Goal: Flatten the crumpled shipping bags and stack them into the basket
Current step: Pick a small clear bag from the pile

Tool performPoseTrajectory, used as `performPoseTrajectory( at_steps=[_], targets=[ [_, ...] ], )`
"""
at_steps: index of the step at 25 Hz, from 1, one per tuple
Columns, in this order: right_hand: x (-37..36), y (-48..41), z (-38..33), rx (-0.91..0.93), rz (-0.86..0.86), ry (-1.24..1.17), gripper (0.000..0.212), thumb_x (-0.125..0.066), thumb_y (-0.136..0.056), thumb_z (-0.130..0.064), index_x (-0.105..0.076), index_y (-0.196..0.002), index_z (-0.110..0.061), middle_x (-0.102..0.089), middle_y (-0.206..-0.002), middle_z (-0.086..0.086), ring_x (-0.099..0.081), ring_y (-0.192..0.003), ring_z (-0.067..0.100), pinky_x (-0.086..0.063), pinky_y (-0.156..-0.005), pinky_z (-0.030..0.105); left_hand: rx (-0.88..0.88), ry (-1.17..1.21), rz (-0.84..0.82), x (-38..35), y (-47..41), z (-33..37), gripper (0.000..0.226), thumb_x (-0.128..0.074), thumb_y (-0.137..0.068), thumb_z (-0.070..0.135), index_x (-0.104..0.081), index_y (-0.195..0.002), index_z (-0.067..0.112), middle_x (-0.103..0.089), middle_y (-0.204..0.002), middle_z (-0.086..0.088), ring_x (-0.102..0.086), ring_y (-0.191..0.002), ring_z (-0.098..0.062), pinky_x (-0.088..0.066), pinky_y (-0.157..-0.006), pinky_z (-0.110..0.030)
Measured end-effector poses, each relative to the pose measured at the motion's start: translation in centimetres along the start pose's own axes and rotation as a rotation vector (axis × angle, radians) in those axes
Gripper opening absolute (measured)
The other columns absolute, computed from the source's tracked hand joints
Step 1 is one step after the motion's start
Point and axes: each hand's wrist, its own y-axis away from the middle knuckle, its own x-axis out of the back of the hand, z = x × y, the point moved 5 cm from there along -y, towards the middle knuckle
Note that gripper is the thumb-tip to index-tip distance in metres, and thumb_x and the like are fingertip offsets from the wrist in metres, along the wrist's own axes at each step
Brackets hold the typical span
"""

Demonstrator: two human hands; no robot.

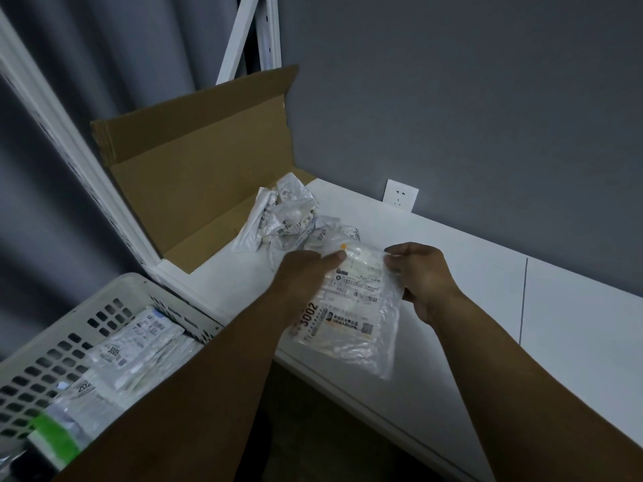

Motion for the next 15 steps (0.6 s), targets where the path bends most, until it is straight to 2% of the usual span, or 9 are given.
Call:
performPoseTrajectory(
  at_steps=[2,4,6,7,8,9,11,13,15],
  targets=[
    [-0.3,-0.5,0.7,0.026,0.023,-0.005,0.01,-0.057,-0.095,-0.003,-0.068,-0.094,-0.003,-0.066,-0.093,0.014,-0.06,-0.081,0.029,-0.048,-0.07,0.041,-0.067,-0.024,0.044,-0.4,-0.3,-0.8,0.027,-0.071,-0.09,0.026,-0.066,-0.076,0.003,-0.072,-0.084,-0.018,-0.072,-0.078,-0.035,-0.058,-0.072,-0.044],
    [-0.4,-0.9,1.1,0.062,0.095,-0.025,0.014,-0.056,-0.095,-0.004,-0.066,-0.087,-0.009,-0.064,-0.089,0.009,-0.059,-0.081,0.027,-0.048,-0.07,0.04,-0.125,-0.01,0.091,-0.6,-0.5,-1.6,0.028,-0.069,-0.091,0.023,-0.067,-0.07,0.006,-0.071,-0.083,-0.022,-0.07,-0.078,-0.034,-0.058,-0.075,-0.05],
    [-0.4,-1.3,1.2,0.102,0.185,-0.015,0.014,-0.054,-0.096,-0.006,-0.064,-0.089,-0.011,-0.063,-0.089,0.004,-0.06,-0.086,0.025,-0.051,-0.076,0.038,-0.185,-0.079,0.143,-1.0,-0.8,-2.4,0.031,-0.066,-0.093,0.028,-0.067,-0.073,0.004,-0.07,-0.083,-0.021,-0.069,-0.078,-0.032,-0.057,-0.074,-0.05],
    [-0.4,-1.4,1.5,0.105,0.202,0.012,0.011,-0.054,-0.098,-0.012,-0.063,-0.093,-0.009,-0.062,-0.089,0.003,-0.06,-0.087,0.024,-0.05,-0.08,0.037,-0.2,-0.103,0.173,-1.2,-0.9,-2.9,0.031,-0.064,-0.094,0.03,-0.065,-0.074,0.006,-0.069,-0.08,-0.018,-0.068,-0.079,-0.032,-0.056,-0.073,-0.048],
    [-0.4,-1.6,2.0,0.077,0.195,0.056,0.017,-0.055,-0.1,-0.022,-0.061,-0.095,-0.008,-0.061,-0.089,0.004,-0.06,-0.086,0.024,-0.049,-0.079,0.036,-0.195,-0.105,0.201,-1.3,-0.9,-3.2,0.031,-0.062,-0.094,0.032,-0.062,-0.072,0.01,-0.067,-0.076,-0.012,-0.067,-0.079,-0.031,-0.055,-0.072,-0.045],
    [-0.7,-1.8,2.7,0.032,0.161,0.126,0.029,-0.055,-0.101,-0.034,-0.06,-0.096,-0.006,-0.061,-0.087,0.006,-0.06,-0.081,0.024,-0.049,-0.075,0.035,-0.19,-0.095,0.23,-1.2,-1.1,-3.6,0.032,-0.061,-0.095,0.035,-0.058,-0.07,0.015,-0.064,-0.075,-0.007,-0.066,-0.079,-0.03,-0.054,-0.072,-0.044],
    [-1.4,-2.0,4.6,0.025,0.076,0.413,0.045,-0.051,-0.1,-0.048,-0.059,-0.097,-0.004,-0.066,-0.09,0.011,-0.063,-0.081,0.028,-0.052,-0.072,0.036,-0.161,-0.118,0.266,-1.1,-1.4,-4.1,0.038,-0.056,-0.097,0.041,-0.052,-0.067,0.016,-0.059,-0.071,-0.003,-0.062,-0.073,-0.025,-0.05,-0.069,-0.04],
    [-1.6,-1.7,5.9,0.122,0.057,0.645,0.043,-0.043,-0.103,-0.047,-0.053,-0.1,-0.005,-0.066,-0.096,0.011,-0.063,-0.086,0.03,-0.051,-0.077,0.039,-0.129,-0.203,0.291,-1.0,-2.0,-4.7,0.045,-0.049,-0.101,0.041,-0.05,-0.065,0.013,-0.054,-0.067,-0.003,-0.058,-0.071,-0.024,-0.042,-0.066,-0.033],
    [-1.6,-1.5,6.6,0.154,0.063,0.695,0.037,-0.037,-0.106,-0.042,-0.047,-0.101,-0.007,-0.06,-0.095,0.01,-0.06,-0.088,0.032,-0.043,-0.075,0.035,-0.114,-0.318,0.317,-1.1,-2.5,-5.7,0.046,-0.042,-0.104,0.039,-0.052,-0.069,0.01,-0.058,-0.073,-0.006,-0.061,-0.08,-0.029,-0.041,-0.069,-0.032]
  ],
)
